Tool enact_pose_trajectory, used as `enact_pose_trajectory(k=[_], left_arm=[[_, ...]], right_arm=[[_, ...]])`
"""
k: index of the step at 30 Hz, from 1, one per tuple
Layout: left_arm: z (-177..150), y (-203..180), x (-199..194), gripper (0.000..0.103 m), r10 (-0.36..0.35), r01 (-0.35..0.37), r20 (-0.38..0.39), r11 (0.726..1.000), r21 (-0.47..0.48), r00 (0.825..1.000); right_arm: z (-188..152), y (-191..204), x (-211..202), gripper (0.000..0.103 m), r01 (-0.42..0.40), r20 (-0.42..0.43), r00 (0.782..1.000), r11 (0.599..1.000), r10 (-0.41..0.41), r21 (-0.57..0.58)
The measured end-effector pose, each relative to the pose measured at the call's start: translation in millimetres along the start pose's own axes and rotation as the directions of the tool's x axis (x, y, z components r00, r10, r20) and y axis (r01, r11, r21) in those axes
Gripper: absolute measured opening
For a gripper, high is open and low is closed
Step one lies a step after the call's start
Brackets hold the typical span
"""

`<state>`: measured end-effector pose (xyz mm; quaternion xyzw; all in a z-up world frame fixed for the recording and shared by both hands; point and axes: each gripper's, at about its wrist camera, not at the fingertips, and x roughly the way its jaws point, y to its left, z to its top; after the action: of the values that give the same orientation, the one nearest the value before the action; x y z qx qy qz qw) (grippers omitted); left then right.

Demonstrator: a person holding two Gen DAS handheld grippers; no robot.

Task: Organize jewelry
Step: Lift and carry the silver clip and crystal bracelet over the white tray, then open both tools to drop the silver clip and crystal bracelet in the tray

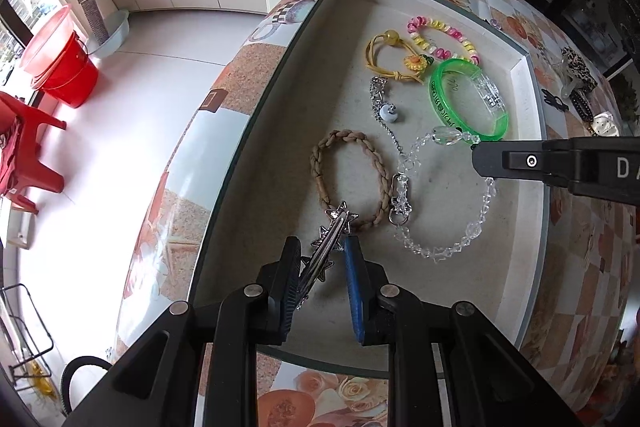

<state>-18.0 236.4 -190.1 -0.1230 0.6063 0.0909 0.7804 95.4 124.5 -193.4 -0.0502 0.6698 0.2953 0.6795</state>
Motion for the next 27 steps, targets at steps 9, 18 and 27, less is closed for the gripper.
enact_pose_trajectory(k=[9,18,27], left_arm=[[0.9,-12.8,5.8,0.026,0.046,-0.046,-0.006,0.998,0.047,0.999],[3.7,-18.9,3.3,0.026,0.079,-0.079,0.004,0.994,0.071,0.997],[6.9,-24.8,-1.3,0.027,0.094,-0.094,0.012,0.992,0.082,0.996]], right_arm=[[1.3,-15.6,18.9,0.006,0.042,-0.029,0.999,0.999,-0.041,0.031],[-0.2,-12.3,21.2,0.008,0.058,-0.047,0.997,0.998,-0.057,0.033],[-4.4,-10.8,-17.9,0.054,0.064,0.025,0.998,0.997,-0.065,0.049]])
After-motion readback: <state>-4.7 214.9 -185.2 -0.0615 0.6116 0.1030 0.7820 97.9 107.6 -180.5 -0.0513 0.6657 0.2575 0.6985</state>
